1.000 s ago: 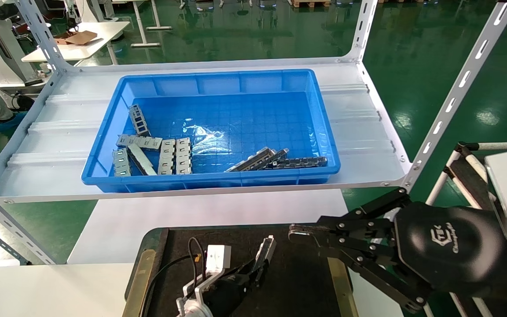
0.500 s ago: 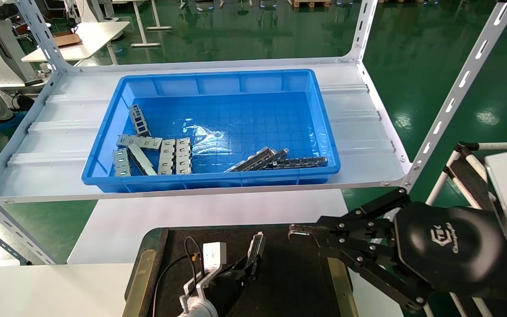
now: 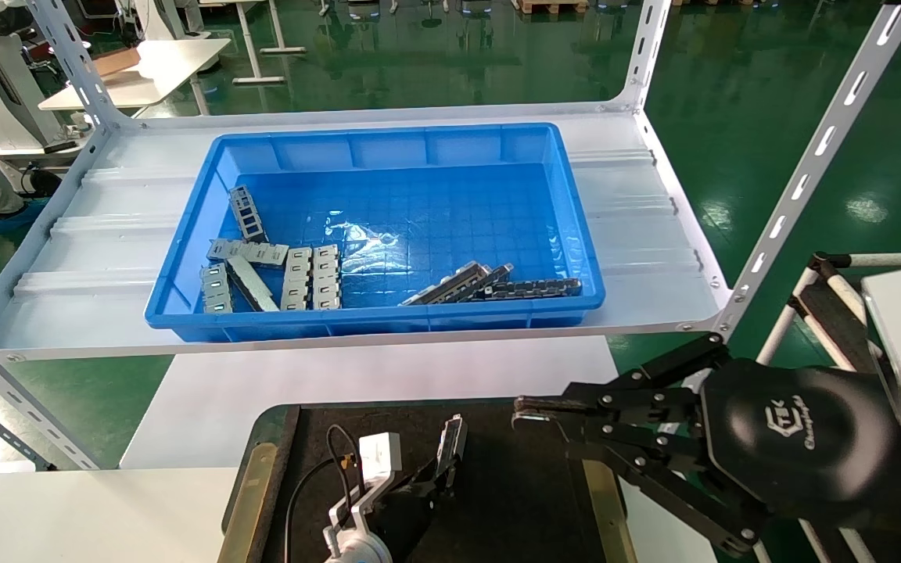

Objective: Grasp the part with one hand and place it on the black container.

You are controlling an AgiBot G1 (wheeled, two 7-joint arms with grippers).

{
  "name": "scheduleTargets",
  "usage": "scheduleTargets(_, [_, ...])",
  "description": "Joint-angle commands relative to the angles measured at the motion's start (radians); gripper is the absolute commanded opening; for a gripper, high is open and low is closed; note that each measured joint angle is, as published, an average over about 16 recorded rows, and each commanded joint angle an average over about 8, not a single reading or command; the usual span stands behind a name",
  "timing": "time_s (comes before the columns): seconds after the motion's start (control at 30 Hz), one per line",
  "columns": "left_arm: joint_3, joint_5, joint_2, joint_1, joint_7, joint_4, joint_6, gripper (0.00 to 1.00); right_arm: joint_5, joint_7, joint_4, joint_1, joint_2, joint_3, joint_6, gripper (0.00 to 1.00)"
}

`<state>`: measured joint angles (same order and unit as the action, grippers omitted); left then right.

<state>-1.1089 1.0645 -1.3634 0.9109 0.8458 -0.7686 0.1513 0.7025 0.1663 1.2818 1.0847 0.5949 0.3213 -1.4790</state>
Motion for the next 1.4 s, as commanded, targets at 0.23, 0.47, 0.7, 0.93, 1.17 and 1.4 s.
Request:
scheduleTargets(0.23, [-0.078,-0.066,0.001,0.022,0.038,0.001,0.044,1.0,0.0,0.0,0.0,0.0,0.0,0.0,0.0,1.0])
scheduleTargets(0.47, [-0.126,-0.1,0.002,0.039,0.059,-0.015,0.095,1.0,0.0,0.0,0.0,0.0,0.0,0.001,0.0,1.0])
scheduleTargets(0.7, [-0.16,-0.085,0.01,0.064,0.069,-0.039,0.116,1.0,-0.001,0.0,0.0,0.0,0.0,0.001,0.0,1.0])
scheduleTargets(0.93, [-0.168,-0.023,0.047,0.09,0.077,-0.077,0.095,1.0,-0.001,0.0,0.0,0.0,0.0,0.001,0.0,1.0])
scheduleTargets(1.17, [-0.154,0.043,0.157,0.103,0.092,-0.189,0.005,1.0,-0.001,-0.001,0.0,0.0,0.0,0.001,0.001,1.0])
scheduleTargets(1.4, [-0.121,0.092,0.292,0.108,0.089,-0.344,-0.139,1.0,-0.001,-0.001,0.0,0.0,-0.001,0.001,0.001,1.0])
